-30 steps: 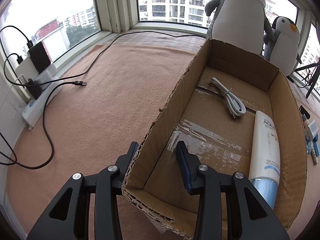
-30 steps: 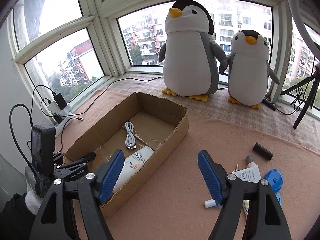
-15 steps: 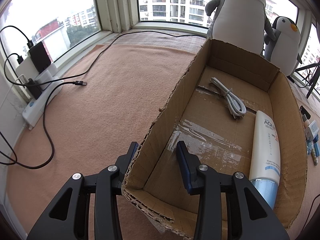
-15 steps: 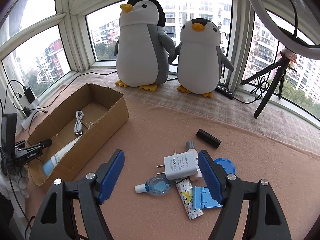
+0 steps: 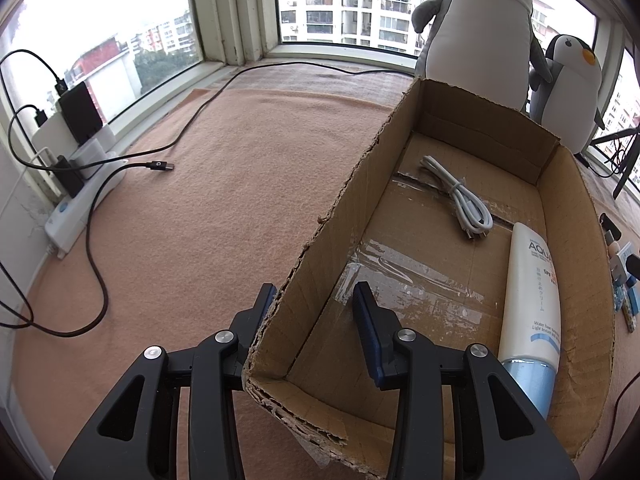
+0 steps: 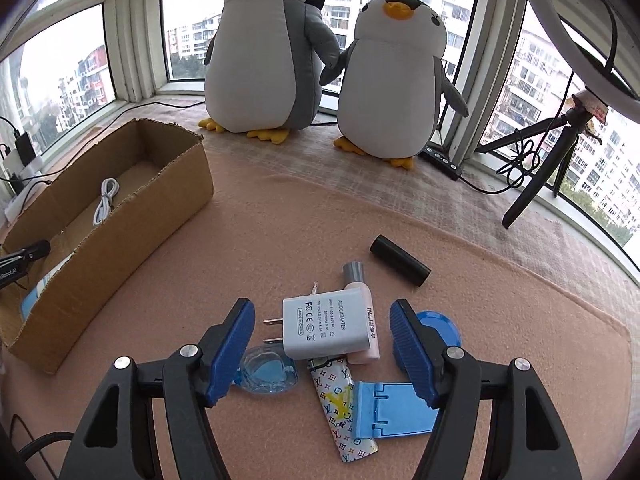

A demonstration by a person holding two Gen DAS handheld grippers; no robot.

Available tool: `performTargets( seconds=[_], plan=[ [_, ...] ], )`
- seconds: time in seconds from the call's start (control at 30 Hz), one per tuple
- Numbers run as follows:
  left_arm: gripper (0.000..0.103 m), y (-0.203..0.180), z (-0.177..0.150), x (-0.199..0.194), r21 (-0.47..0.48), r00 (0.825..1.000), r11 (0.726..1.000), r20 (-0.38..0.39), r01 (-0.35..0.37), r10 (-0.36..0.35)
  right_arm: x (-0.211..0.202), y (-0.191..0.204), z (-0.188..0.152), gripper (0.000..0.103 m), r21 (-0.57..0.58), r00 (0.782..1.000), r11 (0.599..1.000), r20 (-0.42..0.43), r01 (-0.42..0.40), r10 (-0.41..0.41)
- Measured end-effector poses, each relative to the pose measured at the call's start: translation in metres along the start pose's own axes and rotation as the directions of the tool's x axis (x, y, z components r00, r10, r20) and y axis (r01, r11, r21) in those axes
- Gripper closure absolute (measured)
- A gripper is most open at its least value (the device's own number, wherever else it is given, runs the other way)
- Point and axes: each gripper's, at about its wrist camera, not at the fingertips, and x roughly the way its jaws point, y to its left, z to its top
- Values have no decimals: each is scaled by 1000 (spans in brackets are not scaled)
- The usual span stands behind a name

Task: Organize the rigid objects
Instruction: 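Move the right gripper back and grasp the white charger plug, then carry the charger plug into the box and open the right gripper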

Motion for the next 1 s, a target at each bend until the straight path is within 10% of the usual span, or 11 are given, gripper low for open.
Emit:
performTargets(
  seconds=[1.0],
  plan=[
    [65,0,0,0,0,1000,1000,1,1,-1,5,-8,0,58,37,998,998,-38,-55,56]
  ],
)
